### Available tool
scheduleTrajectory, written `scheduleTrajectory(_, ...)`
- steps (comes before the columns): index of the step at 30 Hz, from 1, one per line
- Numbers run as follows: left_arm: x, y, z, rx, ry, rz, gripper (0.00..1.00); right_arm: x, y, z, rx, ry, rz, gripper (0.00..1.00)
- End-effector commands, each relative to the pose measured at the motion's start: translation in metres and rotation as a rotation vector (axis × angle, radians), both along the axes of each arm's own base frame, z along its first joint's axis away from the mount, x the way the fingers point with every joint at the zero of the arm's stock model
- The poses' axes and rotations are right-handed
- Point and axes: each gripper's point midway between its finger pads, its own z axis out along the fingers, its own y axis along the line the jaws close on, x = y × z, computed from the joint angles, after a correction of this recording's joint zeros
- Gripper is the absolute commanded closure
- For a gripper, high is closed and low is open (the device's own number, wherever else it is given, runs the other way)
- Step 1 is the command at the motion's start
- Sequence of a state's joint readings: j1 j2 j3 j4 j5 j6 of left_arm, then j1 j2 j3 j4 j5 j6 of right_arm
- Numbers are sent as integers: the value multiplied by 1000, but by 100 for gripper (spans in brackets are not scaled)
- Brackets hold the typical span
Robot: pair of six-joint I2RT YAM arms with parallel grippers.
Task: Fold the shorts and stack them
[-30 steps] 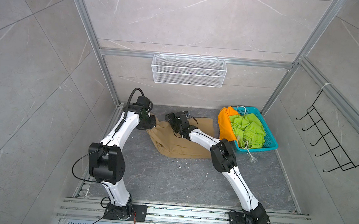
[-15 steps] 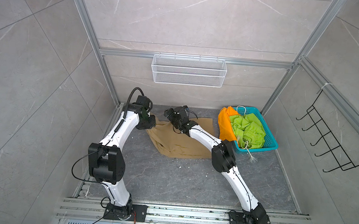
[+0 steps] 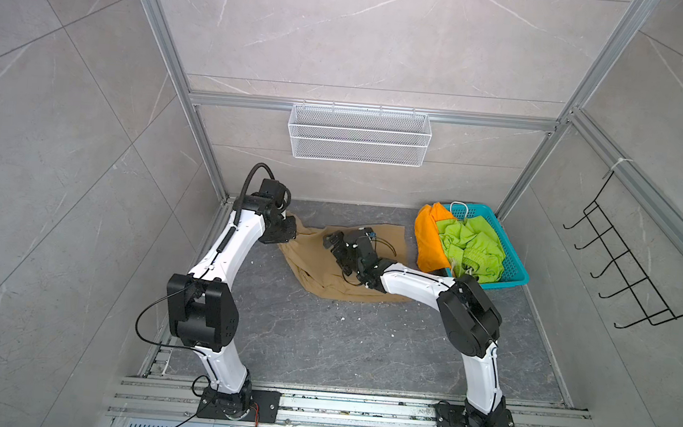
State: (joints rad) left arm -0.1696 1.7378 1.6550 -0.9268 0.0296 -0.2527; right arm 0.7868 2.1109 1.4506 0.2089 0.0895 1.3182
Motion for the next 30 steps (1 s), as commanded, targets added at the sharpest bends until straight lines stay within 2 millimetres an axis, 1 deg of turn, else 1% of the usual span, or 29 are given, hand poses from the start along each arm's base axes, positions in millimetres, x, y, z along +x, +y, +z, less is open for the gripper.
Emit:
scheduleTrajectory(1, 0, -3, 24, -19, -60, -10, 100, -15, 21, -20, 54, 33, 14, 0)
scheduleTrajectory(3, -1, -3, 26, -18, -65, -9, 100, -27, 23, -41, 43, 70, 19, 0)
scheduleTrajectory(6, -1, -1, 27, -10, -69, -6, 100, -45, 19, -66, 24, 103, 17, 0)
scheduleTrajectory(9, 0, 1, 26, 2, -72, -4, 100, -59, 18, -83, 6, 128, 28, 0)
scheduleTrajectory(11, 0, 2, 26, 12, -71, -2, 100, -64, 18, -86, 10, 130, 33, 0)
scheduleTrajectory(12, 1, 4, 26, 22, -70, 0, 100, -65, 18, -86, 13, 132, 34, 0)
scheduleTrajectory(13, 2, 7, 26, 43, -70, 2, 100, -65, 19, -80, 25, 125, 39, 0)
scheduleTrajectory(15, 4, 15, 27, 96, -69, 7, 100, -60, 23, -55, 64, 83, 60, 0)
scheduleTrajectory(17, 5, 27, 31, 167, -69, 16, 100, -54, 17, -19, 49, 28, 79, 0)
scheduleTrajectory(18, 6, 33, 35, 204, -70, 21, 100, -51, 8, -4, 30, 13, 80, 1)
scheduleTrajectory(19, 6, 37, 38, 233, -71, 22, 100, -50, -1, 7, 18, 9, 79, 0)
scheduleTrajectory(20, 7, 42, 41, 263, -71, 26, 100, -47, -14, 12, 9, 22, 69, 0)
scheduleTrajectory(22, 9, 47, 48, 295, -80, 26, 100, -42, -45, 9, 27, 70, 39, 0)
scheduleTrajectory(24, 13, 45, 55, 296, -93, 21, 100, -38, -79, 3, 34, 97, 3, 0)
scheduleTrajectory(26, 16, 37, 57, 262, -98, 7, 100, -35, -111, -3, -10, 121, -11, 0)
scheduleTrajectory(27, 18, 33, 56, 249, -94, 2, 100, -35, -123, -8, -32, 137, -13, 0)
scheduleTrajectory(30, 23, 14, 53, 240, -81, -30, 100, -35, -151, -13, -65, 159, 8, 0)
